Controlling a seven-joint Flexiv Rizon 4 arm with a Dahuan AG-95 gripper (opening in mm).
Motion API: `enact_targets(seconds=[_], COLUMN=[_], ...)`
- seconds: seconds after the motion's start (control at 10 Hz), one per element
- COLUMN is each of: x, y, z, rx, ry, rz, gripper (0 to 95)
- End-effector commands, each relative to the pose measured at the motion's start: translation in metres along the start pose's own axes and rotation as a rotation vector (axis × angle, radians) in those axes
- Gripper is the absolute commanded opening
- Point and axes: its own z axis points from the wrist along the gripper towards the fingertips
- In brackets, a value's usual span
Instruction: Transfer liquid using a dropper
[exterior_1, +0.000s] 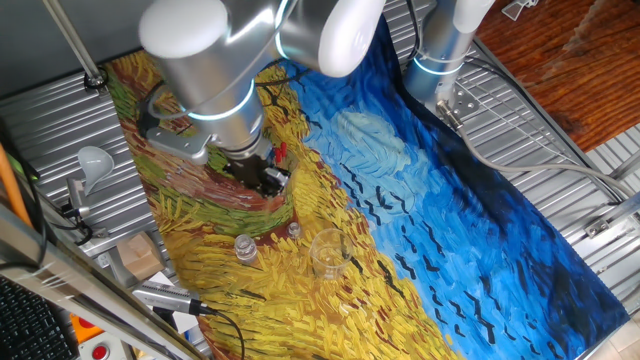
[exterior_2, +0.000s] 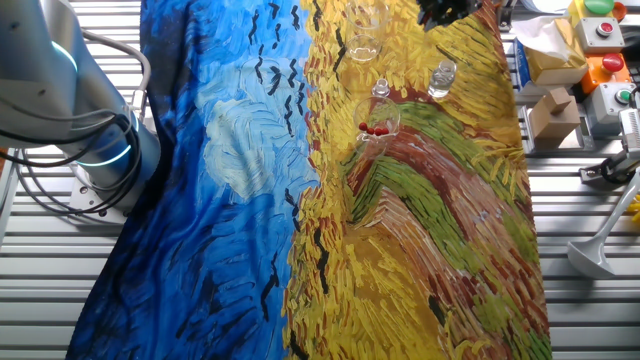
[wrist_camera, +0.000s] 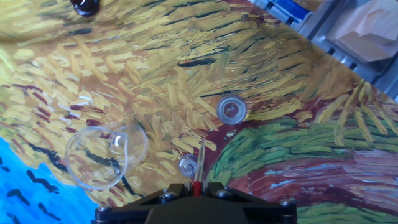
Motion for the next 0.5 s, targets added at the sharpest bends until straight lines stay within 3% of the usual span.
enact_targets(seconds=[0.1, 0.5], x=[0.0025, 0.0025], y=[0.0032, 0.0032], z=[0.0011, 0.0011], rx=[0.001, -0.006], ry=[0.0, -0.003], rz=[0.011, 0.068], gripper=[0.0, 0.0])
